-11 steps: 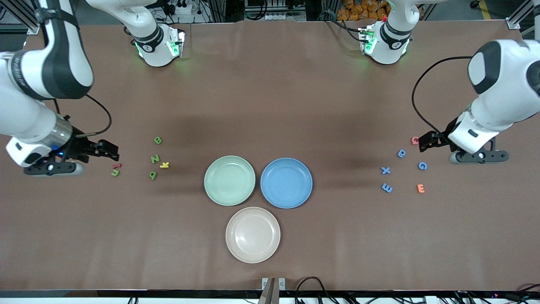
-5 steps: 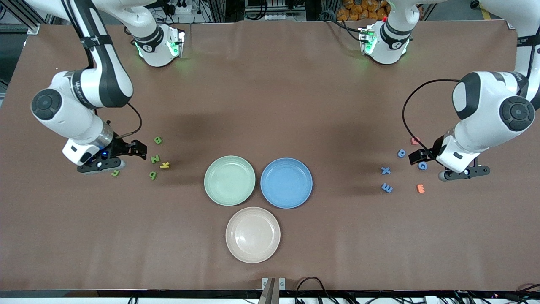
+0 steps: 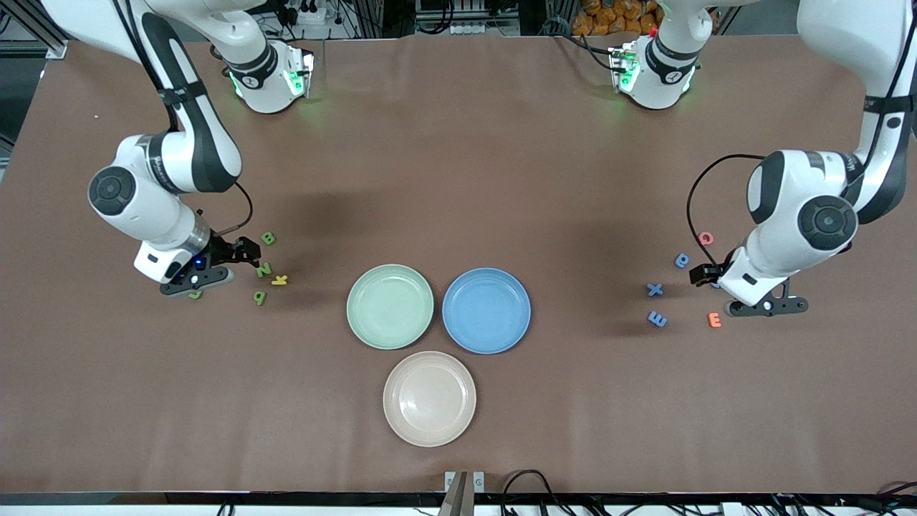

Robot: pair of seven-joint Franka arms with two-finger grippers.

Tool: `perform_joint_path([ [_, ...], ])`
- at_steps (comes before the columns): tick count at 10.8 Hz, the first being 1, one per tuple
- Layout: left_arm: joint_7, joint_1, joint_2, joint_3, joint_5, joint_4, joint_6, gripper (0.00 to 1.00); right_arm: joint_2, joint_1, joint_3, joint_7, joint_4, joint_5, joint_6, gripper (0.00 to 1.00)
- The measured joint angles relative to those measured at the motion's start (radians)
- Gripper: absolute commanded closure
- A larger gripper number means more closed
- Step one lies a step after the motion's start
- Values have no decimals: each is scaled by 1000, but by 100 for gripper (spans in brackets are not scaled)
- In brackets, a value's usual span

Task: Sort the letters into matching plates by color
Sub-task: 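Lower the left gripper onto the blue G while the right gripper reaches letters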

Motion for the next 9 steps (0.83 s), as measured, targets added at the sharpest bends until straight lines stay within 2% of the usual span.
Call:
perform_joint_path([
  [4,41,32,24,2,10,-110,205,0,86,-14,1,-126,-2,0,73,0],
  [9,199,124,46,1,10,-181,318,0,147,-19,26,-166,-40,-25,172,0],
])
